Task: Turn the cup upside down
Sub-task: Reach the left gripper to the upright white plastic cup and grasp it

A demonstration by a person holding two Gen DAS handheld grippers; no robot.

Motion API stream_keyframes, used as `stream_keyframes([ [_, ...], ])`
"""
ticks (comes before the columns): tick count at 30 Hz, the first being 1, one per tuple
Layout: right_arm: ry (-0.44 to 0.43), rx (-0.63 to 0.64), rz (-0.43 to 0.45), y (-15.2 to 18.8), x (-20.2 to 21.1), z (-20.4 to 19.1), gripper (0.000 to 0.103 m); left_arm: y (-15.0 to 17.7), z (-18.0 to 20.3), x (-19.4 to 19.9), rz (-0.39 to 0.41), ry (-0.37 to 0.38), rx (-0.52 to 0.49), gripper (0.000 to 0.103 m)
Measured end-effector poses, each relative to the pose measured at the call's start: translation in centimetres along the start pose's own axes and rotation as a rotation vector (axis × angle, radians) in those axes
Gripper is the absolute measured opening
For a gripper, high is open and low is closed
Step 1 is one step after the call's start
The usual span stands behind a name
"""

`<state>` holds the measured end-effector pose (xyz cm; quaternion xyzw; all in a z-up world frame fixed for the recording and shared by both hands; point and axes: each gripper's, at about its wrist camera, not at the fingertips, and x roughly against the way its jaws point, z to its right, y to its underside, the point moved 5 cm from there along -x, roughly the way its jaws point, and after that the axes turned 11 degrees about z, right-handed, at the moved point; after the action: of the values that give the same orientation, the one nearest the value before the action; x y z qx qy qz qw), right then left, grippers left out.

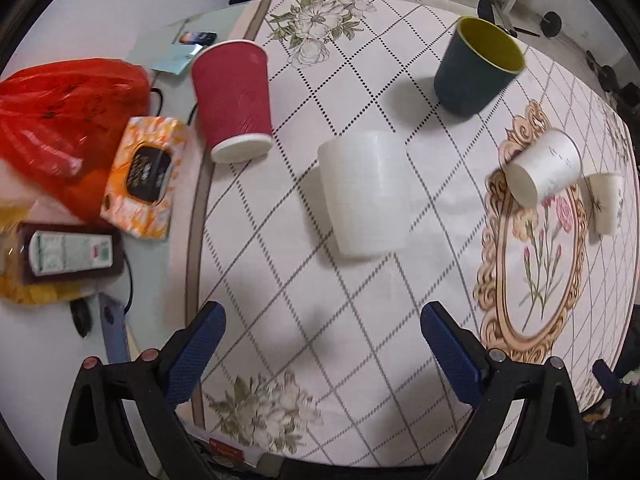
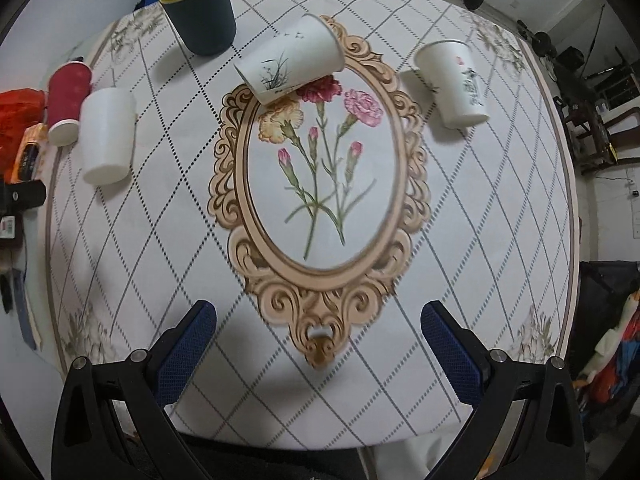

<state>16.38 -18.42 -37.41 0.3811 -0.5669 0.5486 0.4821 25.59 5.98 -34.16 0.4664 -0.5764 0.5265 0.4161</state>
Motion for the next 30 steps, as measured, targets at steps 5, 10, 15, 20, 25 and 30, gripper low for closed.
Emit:
stream_keyframes([
  [5, 0.014, 0.003, -0.012, -2.1, -1.9, -1.1, 0.103, -2.3, 0.0, -2.5, -0.033, 0.045, 0.006, 0.096],
  [10, 0.027, 0.014, -0.021, -4.0, -3.2, -2.1, 0.103, -3.6, -0.1, -5.1, -0.094, 0.117, 0.042, 0.091],
  [15, 0.032, 0.017, -0.026, -5.1, -3.9, -2.6, 0.103, -4.5, 0.5, -6.7, -0.121, 0.149, 0.052, 0.091],
  [20, 0.032, 0.017, -0.035, -5.6, -4.5, -2.5, 0.103, -5.4, 1.0, -8.5, -0.14, 0.14, 0.041, 0.091],
  [25, 0.035, 0.025, -0.041, -6.0, -4.9, -2.8, 0.103, -5.7, 1.1, -10.3, -0.154, 0.113, 0.005, 0.091],
  [30, 0.037, 0.023, -0.043, -6.3, -5.1, -3.1, 0.103, -5.1, 1.3, -11.9, -0.178, 0.1, -0.015, 0.07],
])
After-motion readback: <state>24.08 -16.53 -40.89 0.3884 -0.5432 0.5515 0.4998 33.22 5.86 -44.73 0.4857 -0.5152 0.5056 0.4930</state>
